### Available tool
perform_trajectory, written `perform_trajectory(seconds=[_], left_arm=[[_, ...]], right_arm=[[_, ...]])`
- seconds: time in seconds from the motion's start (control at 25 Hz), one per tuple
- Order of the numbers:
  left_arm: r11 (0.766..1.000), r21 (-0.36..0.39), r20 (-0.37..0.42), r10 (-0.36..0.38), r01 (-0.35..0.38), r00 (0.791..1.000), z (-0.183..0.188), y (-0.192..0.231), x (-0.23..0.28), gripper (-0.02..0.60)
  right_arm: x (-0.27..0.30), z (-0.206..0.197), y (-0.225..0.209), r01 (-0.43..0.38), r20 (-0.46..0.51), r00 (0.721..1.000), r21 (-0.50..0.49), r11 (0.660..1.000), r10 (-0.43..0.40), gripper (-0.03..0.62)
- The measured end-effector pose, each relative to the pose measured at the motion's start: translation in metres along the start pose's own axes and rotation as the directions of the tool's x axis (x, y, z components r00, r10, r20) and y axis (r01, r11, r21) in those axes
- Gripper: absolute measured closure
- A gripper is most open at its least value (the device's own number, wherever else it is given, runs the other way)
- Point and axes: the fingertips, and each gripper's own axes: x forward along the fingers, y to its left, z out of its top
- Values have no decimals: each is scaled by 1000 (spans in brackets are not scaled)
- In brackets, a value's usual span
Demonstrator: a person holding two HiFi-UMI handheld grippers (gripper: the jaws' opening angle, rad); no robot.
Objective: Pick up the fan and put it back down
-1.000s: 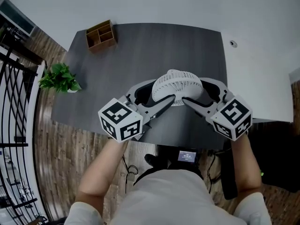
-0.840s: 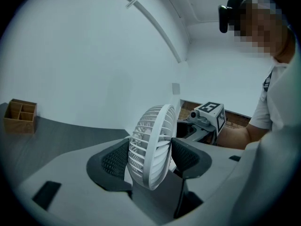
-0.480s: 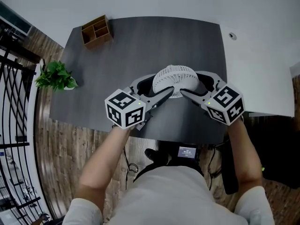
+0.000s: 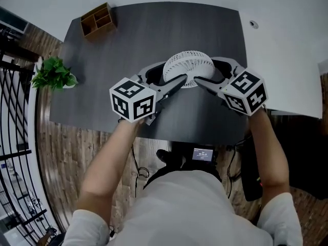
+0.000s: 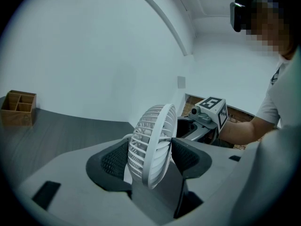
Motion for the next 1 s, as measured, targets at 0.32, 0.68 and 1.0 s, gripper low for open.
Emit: perform_trajectory(seconds=[0.32, 0.68, 1.0], left_arm=[[1000, 18, -6, 0, 0, 1000, -3, -2, 5, 287], [1000, 21, -11, -11, 11, 1000, -7, -3, 5, 287], [1000, 10, -15, -6, 6, 1000, -9, -3, 5, 287]], right_arm=[[-1, -6, -3, -2, 9, 1000, -3, 1000, 2, 290], [0, -11, -1, 7, 40, 999, 13, 1000, -7, 290], [0, -15, -1, 16, 67, 998, 70, 997, -20, 289]])
